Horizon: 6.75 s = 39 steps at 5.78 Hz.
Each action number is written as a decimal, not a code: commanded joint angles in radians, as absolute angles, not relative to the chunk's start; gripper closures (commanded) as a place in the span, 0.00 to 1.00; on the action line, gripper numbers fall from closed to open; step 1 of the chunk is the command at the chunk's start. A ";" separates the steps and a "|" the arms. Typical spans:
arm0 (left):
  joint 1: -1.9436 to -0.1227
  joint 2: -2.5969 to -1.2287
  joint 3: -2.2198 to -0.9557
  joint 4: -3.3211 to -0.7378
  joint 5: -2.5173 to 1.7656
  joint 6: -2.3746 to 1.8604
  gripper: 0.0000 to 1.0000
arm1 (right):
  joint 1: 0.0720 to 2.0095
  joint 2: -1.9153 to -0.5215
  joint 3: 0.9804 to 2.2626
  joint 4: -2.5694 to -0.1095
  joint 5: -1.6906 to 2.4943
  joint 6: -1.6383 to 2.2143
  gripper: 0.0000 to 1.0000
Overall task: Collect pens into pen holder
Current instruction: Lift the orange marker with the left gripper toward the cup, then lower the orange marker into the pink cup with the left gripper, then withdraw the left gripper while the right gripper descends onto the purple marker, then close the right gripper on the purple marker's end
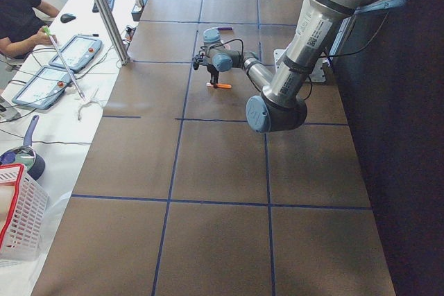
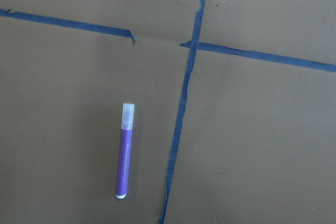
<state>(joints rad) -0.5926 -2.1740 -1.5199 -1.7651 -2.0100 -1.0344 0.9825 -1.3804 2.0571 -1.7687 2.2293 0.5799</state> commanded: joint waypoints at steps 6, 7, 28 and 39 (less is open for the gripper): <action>-0.415 -2.175 -1.907 -1.946 -1.338 -1.233 1.00 | 0.980 -1.376 2.039 -1.761 2.223 0.578 0.01; -0.300 -2.172 -1.879 -2.047 -1.125 -1.235 1.00 | 0.980 -1.376 2.039 -1.761 2.223 0.578 0.01; -0.638 -2.028 -2.127 -1.311 -1.697 -0.772 0.08 | 0.738 -1.209 1.608 -1.381 2.132 1.010 0.02; -0.638 -2.023 -2.125 -1.310 -1.698 -0.770 0.08 | 0.727 -1.241 1.629 -1.381 2.146 1.049 0.41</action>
